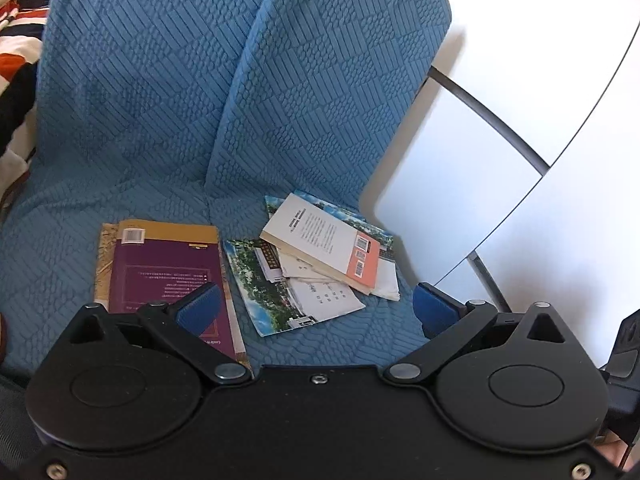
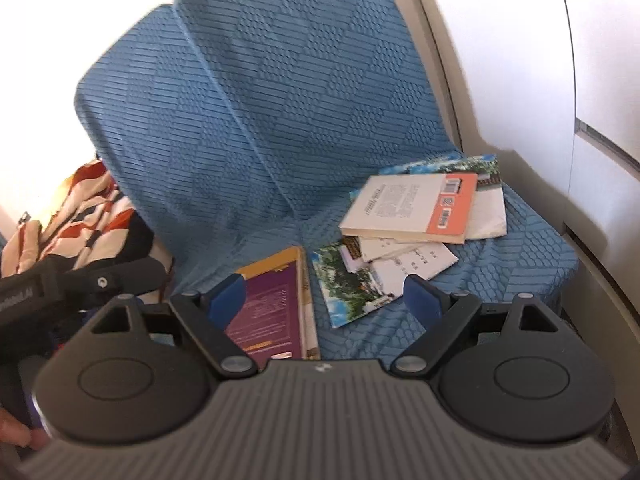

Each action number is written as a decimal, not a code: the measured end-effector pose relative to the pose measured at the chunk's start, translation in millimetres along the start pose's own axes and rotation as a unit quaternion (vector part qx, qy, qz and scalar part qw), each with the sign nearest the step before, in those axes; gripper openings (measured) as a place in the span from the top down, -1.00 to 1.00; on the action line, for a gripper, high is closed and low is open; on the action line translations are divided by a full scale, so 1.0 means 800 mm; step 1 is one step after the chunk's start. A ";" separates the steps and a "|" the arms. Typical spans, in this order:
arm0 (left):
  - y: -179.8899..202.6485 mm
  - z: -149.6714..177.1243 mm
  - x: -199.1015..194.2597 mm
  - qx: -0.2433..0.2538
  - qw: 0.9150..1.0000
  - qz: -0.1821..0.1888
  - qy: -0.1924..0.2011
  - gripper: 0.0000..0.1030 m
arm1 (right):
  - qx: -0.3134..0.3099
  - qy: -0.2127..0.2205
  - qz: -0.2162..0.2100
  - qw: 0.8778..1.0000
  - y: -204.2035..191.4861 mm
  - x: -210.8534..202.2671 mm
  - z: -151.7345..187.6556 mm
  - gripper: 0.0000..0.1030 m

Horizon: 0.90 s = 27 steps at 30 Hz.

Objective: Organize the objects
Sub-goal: 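Move both grippers back toward the white paperback with the orange band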

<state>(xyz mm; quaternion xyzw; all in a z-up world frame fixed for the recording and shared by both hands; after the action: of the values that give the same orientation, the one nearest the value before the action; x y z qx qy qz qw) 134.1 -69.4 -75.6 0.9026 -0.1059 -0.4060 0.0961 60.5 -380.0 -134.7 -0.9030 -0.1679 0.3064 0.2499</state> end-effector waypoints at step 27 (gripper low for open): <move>0.012 -0.024 0.142 0.040 0.999 -0.023 0.005 -0.99 | 0.061 0.008 0.051 0.997 0.091 0.096 -0.002 -0.70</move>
<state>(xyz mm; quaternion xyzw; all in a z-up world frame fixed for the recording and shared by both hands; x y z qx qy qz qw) 221.0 -107.7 -141.5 0.9098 -0.1006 -0.3994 0.0504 130.6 -405.5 -210.0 -0.8958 -0.1003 0.3216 0.2900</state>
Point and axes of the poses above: each gripper's, at about its wrist camera, not at the fingertips, and x roughly the way its jaws point, y to its right, z to its underside, the point moved 1 cm from there along x, roughly the way its jaws point, and after that the axes turned 14 degrees about -z, right-handed, at the moved point
